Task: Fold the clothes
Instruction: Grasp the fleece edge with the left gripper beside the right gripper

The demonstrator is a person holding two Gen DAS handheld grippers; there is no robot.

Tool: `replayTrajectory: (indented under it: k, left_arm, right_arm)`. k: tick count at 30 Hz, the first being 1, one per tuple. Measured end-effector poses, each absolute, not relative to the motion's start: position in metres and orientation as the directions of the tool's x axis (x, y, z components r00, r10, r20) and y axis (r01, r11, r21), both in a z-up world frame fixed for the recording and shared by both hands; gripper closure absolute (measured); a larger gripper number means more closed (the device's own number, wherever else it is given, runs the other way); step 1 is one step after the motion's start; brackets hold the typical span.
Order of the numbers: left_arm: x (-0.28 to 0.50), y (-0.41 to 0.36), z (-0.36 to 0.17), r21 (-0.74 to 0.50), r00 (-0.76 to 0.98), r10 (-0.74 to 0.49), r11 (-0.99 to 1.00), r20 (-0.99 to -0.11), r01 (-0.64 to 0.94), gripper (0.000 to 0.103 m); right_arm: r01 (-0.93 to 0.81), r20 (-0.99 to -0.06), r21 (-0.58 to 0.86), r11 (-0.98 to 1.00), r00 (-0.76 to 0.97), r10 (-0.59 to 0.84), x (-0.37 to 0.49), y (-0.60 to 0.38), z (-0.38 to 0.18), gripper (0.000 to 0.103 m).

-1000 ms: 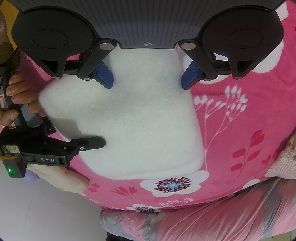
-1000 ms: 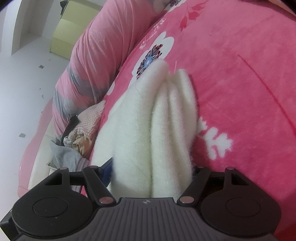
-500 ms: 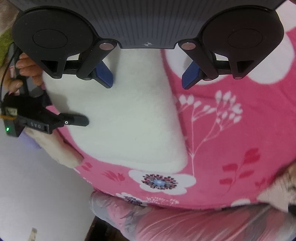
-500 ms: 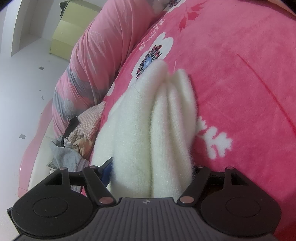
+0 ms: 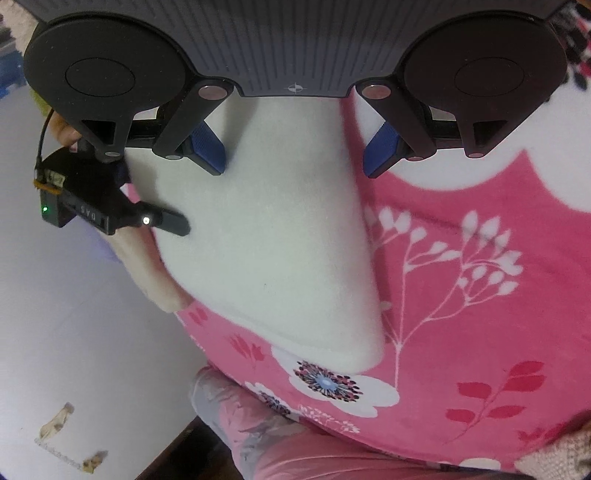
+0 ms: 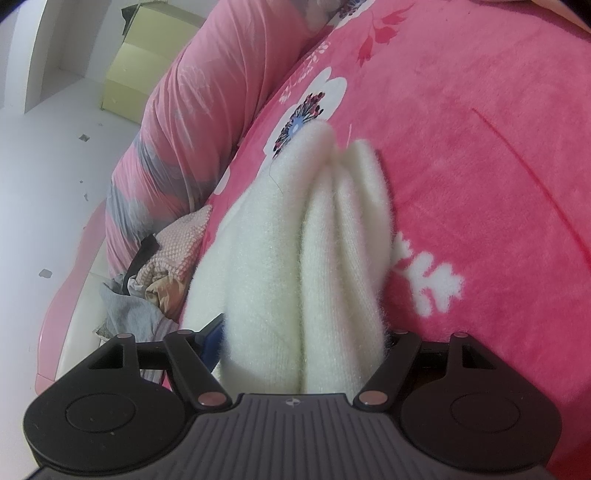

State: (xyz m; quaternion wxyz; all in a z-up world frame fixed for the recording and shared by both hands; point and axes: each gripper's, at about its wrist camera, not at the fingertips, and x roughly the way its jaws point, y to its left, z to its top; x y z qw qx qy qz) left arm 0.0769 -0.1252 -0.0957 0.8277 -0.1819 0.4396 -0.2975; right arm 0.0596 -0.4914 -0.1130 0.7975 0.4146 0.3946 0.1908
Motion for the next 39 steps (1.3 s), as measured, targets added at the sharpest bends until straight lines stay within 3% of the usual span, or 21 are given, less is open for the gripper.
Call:
replayTrajectory:
  k: [13,19,39]
  left_arm:
    - [0.097,-0.12,-0.106,-0.668,0.375,-0.746,0.663,-0.551,0.337,0.017]
    - [0.111,-0.098,-0.112,-0.753,0.393,-0.787,0.596,-0.477,0.279,0.018]
    - [0.146,-0.116,-0.125,-0.768,0.329,-0.806,0.58,-0.493,0.27,0.012]
  right_arm:
    - [0.018,-0.455,0.823,0.568,0.62,0.639,0.06,-0.494,-0.115,0.027]
    - [0.012,-0.445,0.83,0.558,0.616,0.65,0.061,-0.495,-0.116,0.025]
    - [-0.045,-0.35,0.896,0.441,0.54,0.765,0.089,-0.515,-0.125,0.026]
